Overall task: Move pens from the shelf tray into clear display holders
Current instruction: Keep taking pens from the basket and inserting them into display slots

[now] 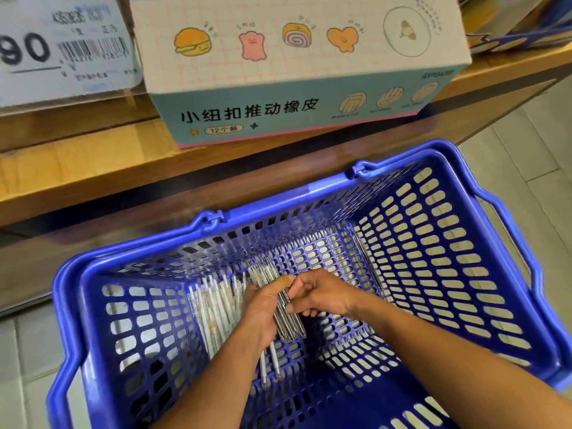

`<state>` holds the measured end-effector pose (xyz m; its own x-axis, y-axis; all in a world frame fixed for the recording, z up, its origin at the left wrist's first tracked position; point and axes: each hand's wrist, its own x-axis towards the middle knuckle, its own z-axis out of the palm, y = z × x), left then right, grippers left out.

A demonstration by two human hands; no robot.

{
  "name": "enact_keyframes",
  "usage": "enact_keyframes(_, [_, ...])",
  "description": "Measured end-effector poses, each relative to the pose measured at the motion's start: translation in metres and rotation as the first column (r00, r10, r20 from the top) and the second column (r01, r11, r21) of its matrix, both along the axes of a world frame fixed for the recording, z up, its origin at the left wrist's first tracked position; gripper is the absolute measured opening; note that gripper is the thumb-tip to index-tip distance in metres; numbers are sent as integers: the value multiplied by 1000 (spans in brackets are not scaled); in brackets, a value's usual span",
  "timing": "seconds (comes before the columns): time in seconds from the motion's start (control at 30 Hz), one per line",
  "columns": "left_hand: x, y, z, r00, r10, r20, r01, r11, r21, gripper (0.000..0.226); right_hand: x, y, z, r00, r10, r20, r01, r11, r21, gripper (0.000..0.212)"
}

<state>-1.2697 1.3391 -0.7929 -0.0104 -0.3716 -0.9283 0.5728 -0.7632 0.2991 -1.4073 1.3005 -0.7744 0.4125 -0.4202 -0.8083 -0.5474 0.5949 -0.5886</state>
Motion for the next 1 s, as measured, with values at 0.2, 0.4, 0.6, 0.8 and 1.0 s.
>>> enact_keyframes(0.2, [1,1,-8,997,-41,70,37,997,63,54,-37,-24,-14,812,-273,-517,-6,880,-475,7])
enact_keyframes(0.4, [2,3,-15,994,-45,100,38,996,78,48,-69,-35,-29,524,-169,-835,-410,809,-421,23])
enact_keyframes(0.6, [2,2,-16,989,-88,115,82,995,57,68,-63,-44,-37,480,-85,-873,-408,860,-308,12])
enact_keyframes(0.8, [7,-1,-1,978,-156,139,158,987,-2,102,-60,-34,-28,572,-108,-813,-252,920,-300,24])
enact_keyframes(1.0, [15,-1,39,940,-318,126,329,942,-73,107,-49,-9,13,841,-113,-529,-101,928,-358,25])
